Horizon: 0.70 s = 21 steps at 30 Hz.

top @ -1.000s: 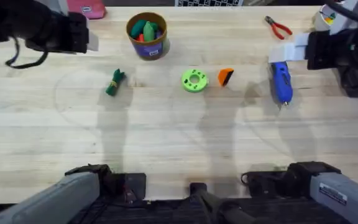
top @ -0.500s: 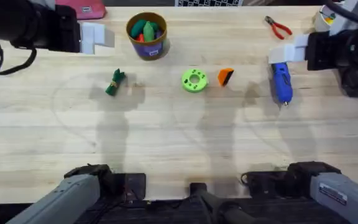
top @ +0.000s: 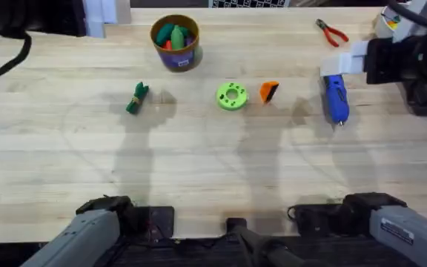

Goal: Pick up the gripper from the table and insert it into the empty holder that is missing its gripper. Then pick up a screw, insert it into the mounting hole, and use the screwdriver to tighten it. Finally, clean up the table by picking up the vegetable and placing it into the bucket.

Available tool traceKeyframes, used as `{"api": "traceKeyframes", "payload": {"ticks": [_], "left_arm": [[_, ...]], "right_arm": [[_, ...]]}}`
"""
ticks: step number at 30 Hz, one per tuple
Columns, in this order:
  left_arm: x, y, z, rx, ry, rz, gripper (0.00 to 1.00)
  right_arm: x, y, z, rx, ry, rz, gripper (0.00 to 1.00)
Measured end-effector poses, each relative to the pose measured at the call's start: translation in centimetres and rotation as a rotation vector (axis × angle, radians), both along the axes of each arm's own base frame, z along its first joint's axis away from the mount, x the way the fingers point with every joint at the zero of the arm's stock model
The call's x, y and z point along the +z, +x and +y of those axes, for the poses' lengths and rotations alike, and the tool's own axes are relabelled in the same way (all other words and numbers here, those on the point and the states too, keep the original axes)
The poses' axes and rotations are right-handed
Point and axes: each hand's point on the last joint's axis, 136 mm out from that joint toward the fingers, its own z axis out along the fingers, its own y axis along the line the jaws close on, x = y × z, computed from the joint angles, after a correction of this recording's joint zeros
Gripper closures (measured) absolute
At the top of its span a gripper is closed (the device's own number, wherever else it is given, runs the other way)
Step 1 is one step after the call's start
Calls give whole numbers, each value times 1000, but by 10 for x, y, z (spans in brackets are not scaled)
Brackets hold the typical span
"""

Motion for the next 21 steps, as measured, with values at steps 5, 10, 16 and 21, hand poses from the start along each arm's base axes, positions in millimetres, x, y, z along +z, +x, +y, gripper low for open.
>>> {"api": "traceKeyframes", "payload": {"ticks": [5, 10, 16, 21], "left_arm": [[1, 1, -3, -12, -9, -4, 15], [-5, 6, -3, -15, -13, 11, 15], [-14, 12, -13, -50, -23, 39, 15], [-7, 10, -35, -121, -35, 11, 16]], "right_arm": [[0, 0, 0, 0, 0, 1, 7], [0, 0, 0, 0, 0, 1, 7], [0, 0, 0, 0, 0, 1, 7], [0, 0, 0, 0, 0, 1, 7]]}}
